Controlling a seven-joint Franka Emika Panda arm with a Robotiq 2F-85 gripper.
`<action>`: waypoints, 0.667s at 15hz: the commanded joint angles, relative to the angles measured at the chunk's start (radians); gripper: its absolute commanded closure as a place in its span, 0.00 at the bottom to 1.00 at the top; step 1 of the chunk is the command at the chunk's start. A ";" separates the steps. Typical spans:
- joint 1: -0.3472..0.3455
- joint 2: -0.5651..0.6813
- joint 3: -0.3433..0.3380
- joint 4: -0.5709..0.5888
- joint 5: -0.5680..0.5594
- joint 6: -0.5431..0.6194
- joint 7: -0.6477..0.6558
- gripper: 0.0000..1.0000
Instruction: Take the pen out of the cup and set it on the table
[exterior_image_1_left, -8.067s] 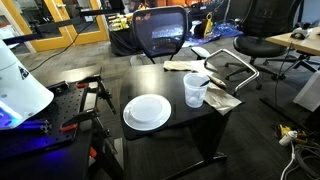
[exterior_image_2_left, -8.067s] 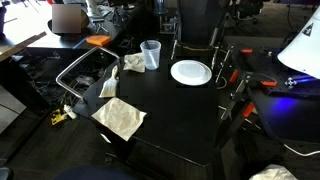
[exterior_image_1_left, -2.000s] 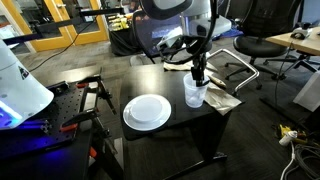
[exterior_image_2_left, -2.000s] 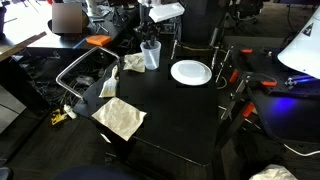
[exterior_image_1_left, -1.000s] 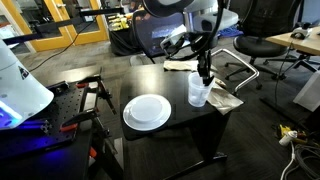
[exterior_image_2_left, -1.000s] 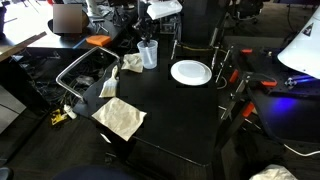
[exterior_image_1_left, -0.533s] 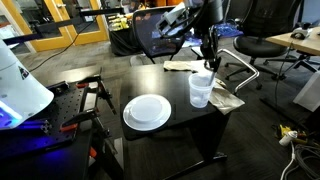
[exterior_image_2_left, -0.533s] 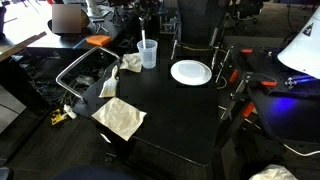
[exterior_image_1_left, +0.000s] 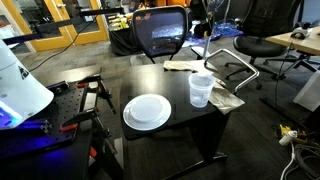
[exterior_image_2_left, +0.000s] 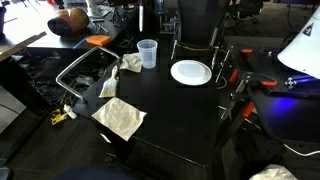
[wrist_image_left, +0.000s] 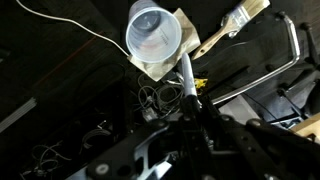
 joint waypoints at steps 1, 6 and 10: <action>0.030 -0.154 0.031 -0.075 0.167 -0.085 -0.190 0.96; 0.042 -0.220 0.086 -0.094 0.245 -0.218 -0.324 0.96; 0.064 -0.207 0.128 -0.101 0.276 -0.282 -0.383 0.96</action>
